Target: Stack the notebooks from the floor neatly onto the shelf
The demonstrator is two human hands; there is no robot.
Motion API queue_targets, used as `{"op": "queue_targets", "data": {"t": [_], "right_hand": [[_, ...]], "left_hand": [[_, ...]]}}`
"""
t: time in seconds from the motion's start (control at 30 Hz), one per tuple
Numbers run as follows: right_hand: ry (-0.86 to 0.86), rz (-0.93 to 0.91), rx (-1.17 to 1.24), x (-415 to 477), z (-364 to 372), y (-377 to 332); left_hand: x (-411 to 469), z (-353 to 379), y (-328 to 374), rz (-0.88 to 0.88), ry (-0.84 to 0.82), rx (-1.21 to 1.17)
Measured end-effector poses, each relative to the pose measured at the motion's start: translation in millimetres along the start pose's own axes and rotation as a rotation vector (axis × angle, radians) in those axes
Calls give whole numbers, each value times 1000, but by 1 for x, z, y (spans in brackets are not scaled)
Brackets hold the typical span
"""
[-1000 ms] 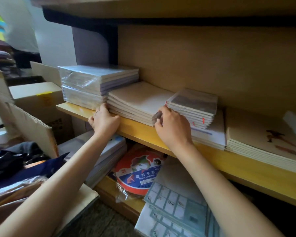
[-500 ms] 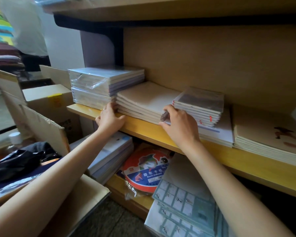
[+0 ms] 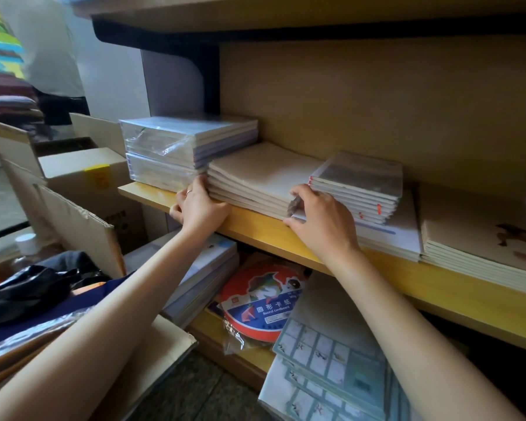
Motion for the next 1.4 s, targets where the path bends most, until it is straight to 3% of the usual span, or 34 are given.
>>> {"op": "queue_targets", "data": {"t": [0.23,0.43,0.63,0.7,0.83,1.17,1.4], "right_hand": [[37,38,10,2,-2,0],[11,54,25,3,-2,0],[23,15,73,5,-1,-1],[26,17,89,6,-1,-1],[51,23,82,7,0,1],[61,29,69,5,-2,4],[44,52,-24,10,4,2]], "left_hand": [[0,-5,-4,16,12,-35],[-7,7,5,116,51,104],[-8,-19,13,430,256,-164],[-1,-22,24,542,226,-71],[15,-8,44,767,95,355],[18,-18,55,858,28,392],[33,-22,46,723,84,377]]}}
Point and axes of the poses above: each hand's wrist, its own x-axis towards the middle knuckle, its own z-axis out of the palm, y = z × x, the point moved 7 cm from there along x, towards the middle knuckle, and after that the axes turned 2 degrees about -x, right-handed, at the moved point
